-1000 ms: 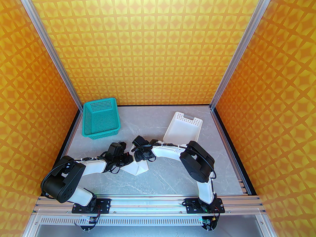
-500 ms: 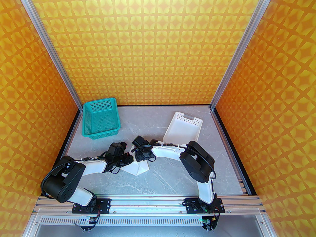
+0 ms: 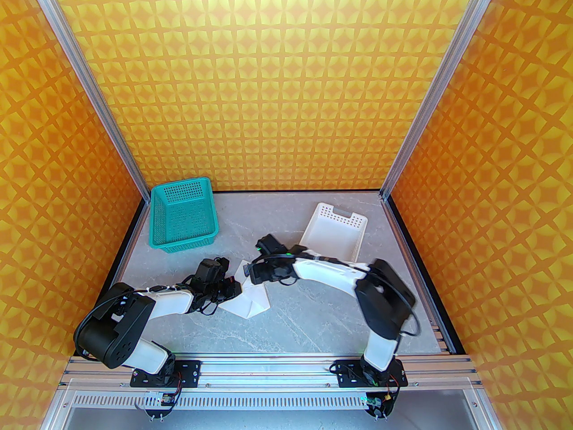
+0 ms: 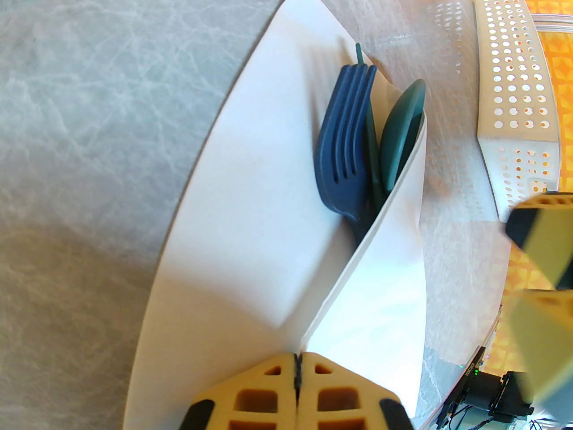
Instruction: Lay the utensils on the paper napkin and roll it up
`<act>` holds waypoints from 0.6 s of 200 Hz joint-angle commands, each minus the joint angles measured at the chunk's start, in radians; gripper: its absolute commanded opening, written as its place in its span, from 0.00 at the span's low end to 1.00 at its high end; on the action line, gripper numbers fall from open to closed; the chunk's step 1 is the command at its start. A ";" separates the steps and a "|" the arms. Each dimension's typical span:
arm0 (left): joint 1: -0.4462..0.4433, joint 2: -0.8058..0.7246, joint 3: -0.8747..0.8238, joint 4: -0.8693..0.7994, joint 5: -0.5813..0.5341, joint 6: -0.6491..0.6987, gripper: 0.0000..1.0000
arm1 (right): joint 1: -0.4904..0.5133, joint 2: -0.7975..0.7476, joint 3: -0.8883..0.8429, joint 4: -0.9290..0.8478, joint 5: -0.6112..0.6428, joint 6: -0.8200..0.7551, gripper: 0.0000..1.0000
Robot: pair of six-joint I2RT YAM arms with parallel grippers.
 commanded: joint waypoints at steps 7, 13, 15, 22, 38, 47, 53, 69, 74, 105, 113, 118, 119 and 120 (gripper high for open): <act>0.009 0.023 -0.015 -0.127 -0.062 0.023 0.00 | -0.013 -0.090 -0.108 0.067 -0.118 0.022 0.63; 0.009 0.024 -0.013 -0.127 -0.062 0.022 0.00 | -0.018 -0.105 -0.134 0.085 -0.135 0.032 0.58; 0.008 0.024 -0.012 -0.127 -0.063 0.021 0.00 | -0.019 -0.109 -0.141 0.092 -0.142 0.035 0.56; 0.009 0.026 -0.010 -0.128 -0.063 0.023 0.00 | -0.027 -0.122 -0.172 0.119 -0.172 0.045 0.50; 0.009 0.026 -0.006 -0.131 -0.062 0.024 0.00 | -0.048 -0.146 -0.244 0.187 -0.241 0.078 0.36; 0.008 0.024 -0.002 -0.134 -0.062 0.025 0.00 | -0.061 -0.159 -0.289 0.231 -0.286 0.095 0.29; 0.008 0.025 -0.001 -0.137 -0.063 0.027 0.00 | -0.069 -0.166 -0.317 0.262 -0.312 0.106 0.25; 0.009 0.023 0.006 -0.145 -0.063 0.029 0.00 | -0.085 -0.186 -0.389 0.334 -0.376 0.131 0.14; 0.007 0.023 0.007 -0.146 -0.063 0.030 0.00 | -0.089 -0.192 -0.408 0.354 -0.391 0.139 0.11; 0.008 0.025 0.012 -0.151 -0.065 0.029 0.00 | -0.090 -0.206 -0.508 0.492 -0.487 0.194 0.01; 0.008 0.025 0.014 -0.152 -0.065 0.029 0.00 | -0.089 -0.205 -0.523 0.512 -0.502 0.205 0.01; 0.008 0.025 0.013 -0.151 -0.065 0.030 0.00 | -0.089 -0.205 -0.534 0.528 -0.513 0.211 0.01; 0.008 0.025 0.013 -0.153 -0.065 0.029 0.00 | -0.089 -0.205 -0.536 0.531 -0.515 0.212 0.01; 0.008 0.025 0.013 -0.152 -0.065 0.029 0.00 | -0.089 -0.204 -0.539 0.534 -0.517 0.214 0.01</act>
